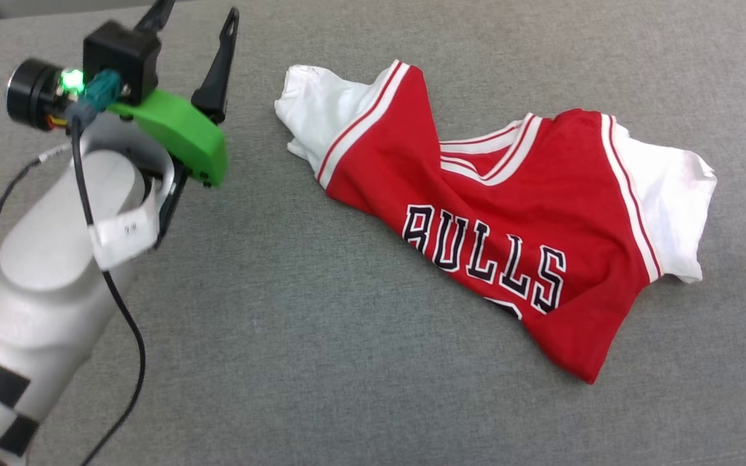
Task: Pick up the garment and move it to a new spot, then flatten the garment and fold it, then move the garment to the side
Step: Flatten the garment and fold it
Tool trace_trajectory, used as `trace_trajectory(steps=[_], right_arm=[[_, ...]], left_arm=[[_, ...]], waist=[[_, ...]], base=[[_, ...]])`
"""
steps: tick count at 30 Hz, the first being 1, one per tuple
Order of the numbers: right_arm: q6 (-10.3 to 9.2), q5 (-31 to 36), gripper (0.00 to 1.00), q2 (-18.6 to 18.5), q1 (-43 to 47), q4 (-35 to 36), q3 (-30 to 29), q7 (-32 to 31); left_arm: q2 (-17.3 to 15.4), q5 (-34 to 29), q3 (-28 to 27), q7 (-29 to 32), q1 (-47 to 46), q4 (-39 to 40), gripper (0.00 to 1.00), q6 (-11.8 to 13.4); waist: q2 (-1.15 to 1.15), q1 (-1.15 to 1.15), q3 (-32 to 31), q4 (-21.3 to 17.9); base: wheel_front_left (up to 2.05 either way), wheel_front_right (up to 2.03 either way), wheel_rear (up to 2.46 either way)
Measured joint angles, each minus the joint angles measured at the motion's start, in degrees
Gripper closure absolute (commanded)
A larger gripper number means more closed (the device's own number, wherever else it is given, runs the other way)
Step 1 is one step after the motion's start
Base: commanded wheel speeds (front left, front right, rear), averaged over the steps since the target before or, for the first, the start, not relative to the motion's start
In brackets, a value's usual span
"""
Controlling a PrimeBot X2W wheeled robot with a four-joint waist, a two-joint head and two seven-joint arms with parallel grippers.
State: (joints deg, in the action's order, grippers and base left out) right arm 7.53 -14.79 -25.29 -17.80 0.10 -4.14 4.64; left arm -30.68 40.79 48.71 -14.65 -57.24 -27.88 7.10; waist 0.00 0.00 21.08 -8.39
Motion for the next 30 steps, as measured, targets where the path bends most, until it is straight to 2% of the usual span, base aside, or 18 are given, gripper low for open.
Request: trace_trajectory(steps=[4,8,11,14,19,30], right_arm=[[0.0,-6.64,0.0,-6.36,-1.96,-0.43,2.78,-11.28],[0.0,-13.47,0.0,-13.23,-3.73,-2.88,5.72,-23.15],[0.0,-17.93,0.0,-16.88,-4.74,-5.46,8.12,-31.1],[0.0,-21.21,0.0,-18.94,-6.15,-8.09,10.12,-36.38],[0.0,-23.61,0.0,-19.75,-9.3,-14.54,13.43,-39.99],[0.0,-23.73,0.0,-17.68,-14.94,-29.3,20.25,-37.66]], left_arm=[[-0.78,-4.43,-7.54,-0.01,11.31,9.56,0.0,4.58],[0.07,-9.46,-13.79,-0.02,20.39,16.75,0.0,7.81],[1.51,-13.1,-17.82,-0.01,25.69,20.75,0.0,9.35],[3.61,-16.29,-21.67,-0.02,30.22,24.08,0.0,10.33],[7.31,-20.54,-26.81,-0.01,36.39,27.28,0.0,9.93],[13.83,-25.97,-34.53,-0.01,40.14,28.53,0.0,5.16]], waist=[[0.0,0.0,-1.76,2.04],[0.0,0.0,-2.83,4.19],[0.0,0.0,-3.17,5.69],[0.0,0.0,-3.09,7.0],[0.0,0.0,-1.82,8.58],[0.0,0.0,2.87,11.44]], base=[[0.0,0.0,0.0],[0.0,0.0,0.0],[0.0,0.0,0.0],[0.0,0.0,0.0],[0.0,0.0,0.0],[0.0,0.0,0.0]])
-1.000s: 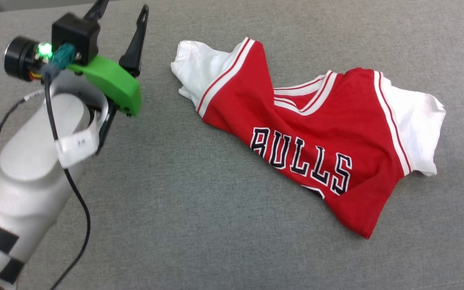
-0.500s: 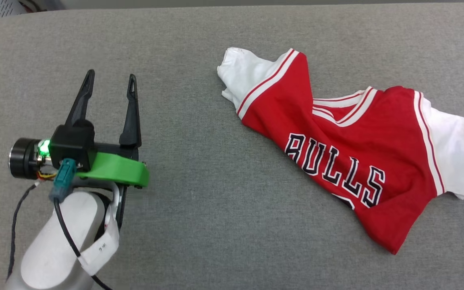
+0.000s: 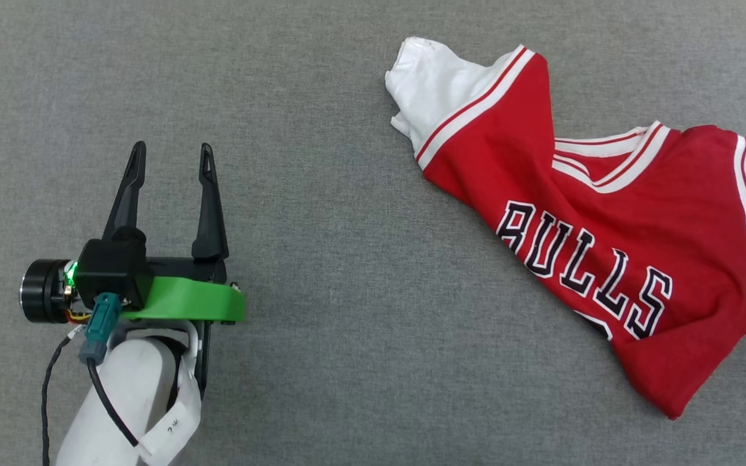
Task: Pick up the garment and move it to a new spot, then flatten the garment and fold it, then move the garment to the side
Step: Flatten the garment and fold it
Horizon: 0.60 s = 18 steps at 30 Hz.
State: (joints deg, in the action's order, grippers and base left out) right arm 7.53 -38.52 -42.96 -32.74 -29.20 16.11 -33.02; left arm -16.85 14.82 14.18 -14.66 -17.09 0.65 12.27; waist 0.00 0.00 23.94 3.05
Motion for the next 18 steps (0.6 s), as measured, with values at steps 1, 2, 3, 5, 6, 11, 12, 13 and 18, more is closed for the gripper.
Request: trace_trajectory(steps=[1,2,3,5,6,11,12,13,18], right_arm=[[0.0,-0.65,0.0,-0.15,-0.4,-0.75,0.44,-0.02],[-0.02,-1.56,0.0,-0.46,-0.69,-1.19,0.91,-0.08],[-0.08,-2.13,0.24,-0.83,-1.01,-1.19,1.51,0.1],[-0.07,-2.45,1.0,-1.31,-1.92,-1.18,2.4,2.01],[-0.05,-2.8,1.0,-1.36,-2.49,-1.24,2.87,2.86],[0.01,-3.03,1.0,-3.26,-5.88,-3.39,2.18,9.48],[0.01,-3.07,1.0,-4.23,-7.0,-4.08,1.49,10.56],[0.01,-3.08,1.0,-5.2,-8.06,-4.7,0.76,11.43],[0.01,-2.99,1.0,-8.29,-9.76,-10.24,-2.69,14.91]], left_arm=[[0.57,-0.51,-0.55,0.0,0.03,-0.02,0.0,-0.43],[1.08,-1.07,-1.14,0.0,0.08,-0.09,0.0,-0.97],[1.51,-1.56,-1.77,0.0,0.17,-0.11,0.0,-1.4],[2.23,-2.29,-2.96,0.0,0.53,-0.31,0.0,-2.19],[2.53,-2.5,-3.47,0.0,0.67,-0.57,0.0,-2.65],[4.07,-4.36,-5.21,0.0,0.7,-1.41,0.0,-4.64],[4.44,-4.81,-5.41,0.0,0.71,-1.48,0.0,-5.04],[4.76,-5.16,-5.61,0.0,0.75,-1.54,0.0,-5.42],[6.28,-6.32,-6.78,0.0,1.26,-1.83,0.0,-6.98]], waist=[[0.0,0.0,0.32,0.24],[0.0,0.0,0.56,0.5],[0.0,0.0,0.73,0.69],[0.0,0.0,0.79,0.78],[0.0,0.0,0.66,0.76],[0.0,0.0,-0.59,0.5],[0.0,0.0,-0.85,0.5],[0.0,0.0,-1.08,0.53],[0.0,0.0,-1.54,1.09]], base=[[0.0,0.0,0.0],[0.0,0.0,0.0],[0.0,0.0,0.0],[0.0,0.0,0.0],[0.0,0.0,0.0],[0.0,0.0,0.0],[0.0,0.0,0.0],[0.0,0.0,0.0],[0.0,0.0,0.0]])
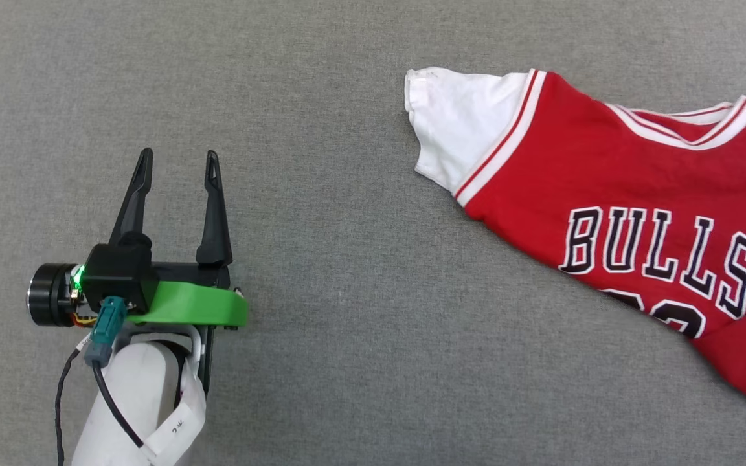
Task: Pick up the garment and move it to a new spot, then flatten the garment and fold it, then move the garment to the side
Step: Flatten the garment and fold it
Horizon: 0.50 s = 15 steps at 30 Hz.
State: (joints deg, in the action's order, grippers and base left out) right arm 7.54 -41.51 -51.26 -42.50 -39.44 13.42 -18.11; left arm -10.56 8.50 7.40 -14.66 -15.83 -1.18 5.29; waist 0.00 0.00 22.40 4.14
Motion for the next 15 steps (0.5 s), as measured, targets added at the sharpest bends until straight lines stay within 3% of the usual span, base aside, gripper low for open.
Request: trace_trajectory(steps=[6,12,13,14,15], right_arm=[[0.0,0.16,1.0,1.21,1.55,-10.88,-2.82,0.85],[0.0,0.56,1.0,5.67,3.41,-19.22,-4.72,3.01],[0.0,0.55,0.78,6.13,3.36,-19.62,-5.05,3.91],[0.0,0.56,0.42,6.51,3.32,-20.13,-5.37,5.1],[0.0,0.63,0.0,6.83,3.32,-20.36,-5.41,6.43]], left_arm=[[1.81,-1.19,-0.9,0.0,0.57,-0.36,0.0,-1.43],[2.7,-2.64,-2.13,0.0,0.56,-1.45,0.0,-2.64],[2.8,-2.72,-2.27,0.0,0.56,-1.67,0.0,-2.87],[2.86,-2.98,-2.4,0.0,0.56,-1.85,0.0,-3.08],[2.89,-3.03,-2.5,0.0,0.56,-2.01,0.0,-3.16]], waist=[[0.0,0.0,0.37,0.84],[0.0,0.0,0.78,1.33],[0.0,0.0,0.71,1.32],[0.0,0.0,0.55,1.27],[0.0,0.0,0.32,1.21]], base=[[0.0,0.0,0.0],[0.0,0.0,0.0],[0.0,0.0,0.0],[0.0,0.0,0.0],[0.0,0.0,0.0]])
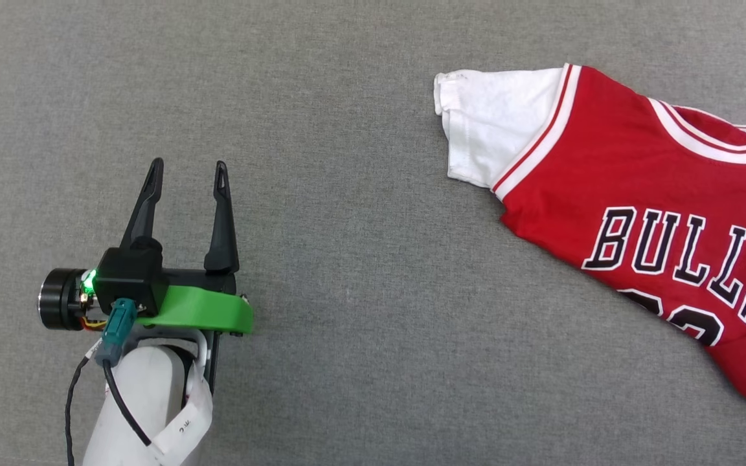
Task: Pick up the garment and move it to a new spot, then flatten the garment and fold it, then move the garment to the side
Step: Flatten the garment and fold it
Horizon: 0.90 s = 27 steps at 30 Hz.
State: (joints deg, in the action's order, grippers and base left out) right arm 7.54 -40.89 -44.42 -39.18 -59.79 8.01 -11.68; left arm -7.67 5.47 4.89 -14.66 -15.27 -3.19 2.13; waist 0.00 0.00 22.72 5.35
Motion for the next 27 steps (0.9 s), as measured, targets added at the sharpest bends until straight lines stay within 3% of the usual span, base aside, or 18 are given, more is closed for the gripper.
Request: trace_trajectory(steps=[8,13,18,21,27], right_arm=[[0.0,5.02,0.0,-0.35,-1.0,3.36,1.03,15.11],[0.0,9.79,0.0,2.52,-0.75,7.79,0.93,24.28],[0.0,14.79,0.0,6.91,2.73,17.33,-2.14,26.14],[0.0,17.64,0.0,10.31,7.36,26.64,-5.53,26.16],[0.0,23.96,0.0,18.44,17.52,42.8,-10.24,26.3]], left_arm=[[-0.19,-0.58,-1.83,0.0,0.02,-0.93,0.0,-1.52],[-0.65,-0.89,-2.29,0.0,-0.07,-1.09,0.0,-3.39],[-2.21,-0.88,-1.45,0.0,-1.74,-2.35,0.0,-6.31],[-3.66,-0.3,0.21,-0.01,-5.53,-3.94,0.0,-8.04],[-6.92,4.49,6.28,1.98,-14.08,-9.2,0.0,-9.34]], waist=[[0.0,0.0,-3.07,-0.71],[0.0,0.0,-5.25,-1.89],[0.0,0.0,-7.07,-3.27],[0.0,0.0,-8.03,-4.19],[0.0,0.0,-9.27,-5.84]], base=[[0.0,0.0,0.0],[0.0,0.0,0.0],[0.0,0.0,0.0],[0.0,0.0,0.0],[0.0,0.0,0.0]])
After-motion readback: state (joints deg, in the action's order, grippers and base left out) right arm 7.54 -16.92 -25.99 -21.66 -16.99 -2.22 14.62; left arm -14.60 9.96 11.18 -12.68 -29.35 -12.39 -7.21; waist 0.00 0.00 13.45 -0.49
